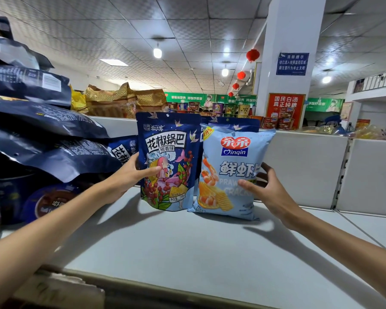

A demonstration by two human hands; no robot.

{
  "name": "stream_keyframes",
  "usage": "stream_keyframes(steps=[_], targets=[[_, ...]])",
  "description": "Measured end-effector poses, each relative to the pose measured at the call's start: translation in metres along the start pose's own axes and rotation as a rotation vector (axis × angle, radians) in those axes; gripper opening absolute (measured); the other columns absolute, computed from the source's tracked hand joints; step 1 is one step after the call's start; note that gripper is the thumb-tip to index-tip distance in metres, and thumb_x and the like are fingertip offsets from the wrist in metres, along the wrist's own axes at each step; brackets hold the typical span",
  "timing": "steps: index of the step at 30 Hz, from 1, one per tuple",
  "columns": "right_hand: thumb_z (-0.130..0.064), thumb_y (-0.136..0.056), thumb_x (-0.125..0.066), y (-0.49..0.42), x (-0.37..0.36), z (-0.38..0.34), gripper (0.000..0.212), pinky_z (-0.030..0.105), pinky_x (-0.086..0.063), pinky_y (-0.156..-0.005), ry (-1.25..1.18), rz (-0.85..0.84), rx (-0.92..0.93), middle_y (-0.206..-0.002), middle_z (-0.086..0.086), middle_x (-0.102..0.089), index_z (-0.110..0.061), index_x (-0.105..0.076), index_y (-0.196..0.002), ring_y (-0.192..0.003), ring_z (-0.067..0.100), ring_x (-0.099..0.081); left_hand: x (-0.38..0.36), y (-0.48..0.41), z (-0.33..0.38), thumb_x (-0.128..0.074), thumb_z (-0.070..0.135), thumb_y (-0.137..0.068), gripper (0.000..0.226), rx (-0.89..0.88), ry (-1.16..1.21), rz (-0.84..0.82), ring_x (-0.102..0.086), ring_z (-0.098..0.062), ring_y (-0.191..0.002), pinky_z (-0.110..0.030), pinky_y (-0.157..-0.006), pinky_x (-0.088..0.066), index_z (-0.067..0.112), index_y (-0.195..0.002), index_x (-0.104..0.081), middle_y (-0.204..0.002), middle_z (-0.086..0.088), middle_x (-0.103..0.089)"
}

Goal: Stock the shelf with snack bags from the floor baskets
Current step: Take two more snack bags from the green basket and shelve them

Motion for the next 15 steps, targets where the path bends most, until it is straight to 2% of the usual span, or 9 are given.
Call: stream_keyframes(steps=[3,6,11,15], targets=[[-0.051,-0.076,-0.078,-0.001,-0.002,-0.002,0.078,0.03,-0.049,-0.094,-0.024,0.026,-0.02,-0.126,-0.005,-0.061,-0.028,-0.036,-0.138,-0.116,0.011,-0.059,-0.008,0.008,0.003,-0.077,0.057,-0.071,0.118,-0.051,-0.092,0.179,-0.032,-0.025,-0.144,-0.045,-0.117,-0.025,0.026,-0.157,-0.003,-0.163,-0.001,-0.021],[-0.051,-0.08,-0.073,-0.006,-0.01,-0.002,0.058,0.038,-0.053,-0.096,-0.029,0.081,-0.067,-0.119,-0.001,-0.067,-0.024,-0.049,-0.125,-0.108,0.014,-0.065,-0.012,0.014,0.008,-0.073,0.072,-0.057,0.132,-0.069,-0.211,0.27,-0.012,-0.024,-0.151,-0.054,-0.121,-0.018,0.029,-0.156,0.003,-0.166,0.001,-0.003],[-0.066,-0.061,-0.077,-0.015,-0.016,-0.001,0.083,0.043,-0.052,-0.098,-0.072,0.137,-0.142,-0.119,-0.004,-0.067,-0.019,-0.053,-0.126,-0.107,0.014,-0.066,-0.027,0.028,0.024,-0.073,0.058,-0.075,0.115,-0.273,-0.508,0.387,0.009,-0.018,-0.152,-0.045,-0.121,-0.002,0.03,-0.156,0.003,-0.166,0.003,0.009],[-0.061,-0.068,-0.078,-0.016,-0.016,-0.001,0.078,0.044,-0.054,-0.096,-0.095,0.113,-0.169,-0.122,-0.004,-0.064,-0.019,-0.05,-0.127,-0.107,0.015,-0.066,-0.041,0.035,0.03,-0.071,0.058,-0.076,0.11,-0.419,-0.635,0.362,0.013,-0.014,-0.151,-0.044,-0.118,-0.001,0.034,-0.155,0.001,-0.165,0.007,0.009]])
Point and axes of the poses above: each hand's wrist, its own y-axis away from the middle knuckle, its own x-axis out of the back of the hand, z = x × y, the point moved 1 cm from there along -y, towards the middle knuckle
